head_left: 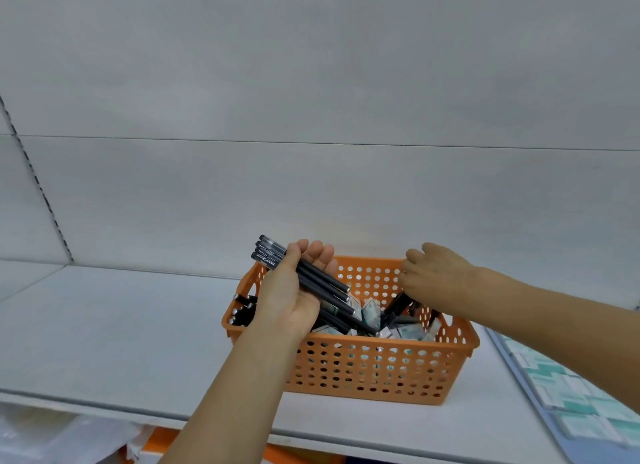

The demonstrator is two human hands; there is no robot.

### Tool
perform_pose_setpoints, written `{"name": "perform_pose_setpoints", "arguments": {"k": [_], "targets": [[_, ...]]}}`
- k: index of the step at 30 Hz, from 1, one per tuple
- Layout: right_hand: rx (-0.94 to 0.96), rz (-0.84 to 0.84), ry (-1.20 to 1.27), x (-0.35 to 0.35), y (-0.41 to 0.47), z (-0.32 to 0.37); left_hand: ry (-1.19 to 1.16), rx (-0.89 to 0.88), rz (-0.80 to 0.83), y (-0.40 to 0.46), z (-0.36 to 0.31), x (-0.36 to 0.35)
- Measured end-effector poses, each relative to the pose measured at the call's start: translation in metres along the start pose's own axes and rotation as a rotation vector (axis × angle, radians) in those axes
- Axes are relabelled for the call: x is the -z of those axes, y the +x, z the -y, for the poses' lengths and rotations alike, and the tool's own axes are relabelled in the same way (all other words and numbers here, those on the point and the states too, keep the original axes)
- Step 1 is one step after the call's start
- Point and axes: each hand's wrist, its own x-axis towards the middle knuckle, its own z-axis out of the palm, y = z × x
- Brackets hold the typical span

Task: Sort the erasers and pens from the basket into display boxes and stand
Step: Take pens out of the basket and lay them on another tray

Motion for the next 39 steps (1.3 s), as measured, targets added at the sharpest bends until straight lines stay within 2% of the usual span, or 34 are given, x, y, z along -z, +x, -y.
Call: {"name": "perform_pose_setpoints", "arguments": {"k": [5, 10, 12, 14, 17, 19, 22, 24, 26, 28, 29, 31, 33, 34, 36, 39], "targets": [[0.0, -0.098, 0.027, 0.008, -0.012, -0.019, 0.023, 0.019, 0.015, 0.001, -0.002, 0.001], [-0.241, -0.234, 0.36, 0.018, -0.02, -0.04, 0.012, 0.036, 0.004, 0.003, 0.001, -0.002], [-0.34, -0.257, 0.636, 0.02, -0.019, -0.036, -0.001, 0.04, 0.005, 0.003, 0.002, -0.003], [-0.354, -0.295, 1.056, 0.023, -0.017, -0.028, 0.009, 0.042, 0.012, 0.003, 0.004, -0.005], [-0.259, -0.264, 1.805, 0.031, -0.019, -0.01, 0.023, 0.039, 0.043, 0.003, 0.007, -0.01], [-0.158, -0.162, 2.022, 0.034, -0.02, 0.002, 0.023, 0.059, 0.114, 0.001, 0.009, -0.015], [-0.104, -0.062, 2.087, 0.037, -0.016, 0.014, 0.057, 0.072, 0.21, -0.002, 0.012, -0.022], [-0.148, -0.052, 1.992, 0.04, -0.015, 0.016, 0.091, 0.069, 0.239, -0.002, 0.013, -0.025], [-0.153, -0.098, 1.889, 0.043, -0.017, 0.018, 0.088, 0.057, 0.235, 0.0, 0.008, -0.028], [-0.247, -0.208, 1.92, 0.042, -0.018, 0.024, 0.056, 0.0, 0.224, 0.004, 0.0, -0.032], [-0.366, -0.276, 2.031, 0.041, -0.018, 0.028, 0.036, -0.054, 0.224, 0.006, -0.002, -0.035], [-0.552, -0.402, 2.511, 0.039, -0.012, 0.033, 0.028, -0.161, 0.231, 0.006, -0.001, -0.045], [-0.505, -0.506, 3.044, 0.044, -0.005, 0.037, 0.096, -0.189, 0.231, 0.002, 0.011, -0.053], [-0.457, -0.547, 3.195, 0.047, -0.001, 0.04, 0.134, -0.171, 0.238, 0.0, 0.018, -0.056], [-0.41, -0.603, 3.282, 0.05, 0.004, 0.044, 0.192, -0.113, 0.254, -0.004, 0.028, -0.059], [-0.341, -0.615, 2.97, 0.046, -0.001, 0.035, 0.365, -0.038, 0.333, -0.005, 0.026, -0.053]]}}
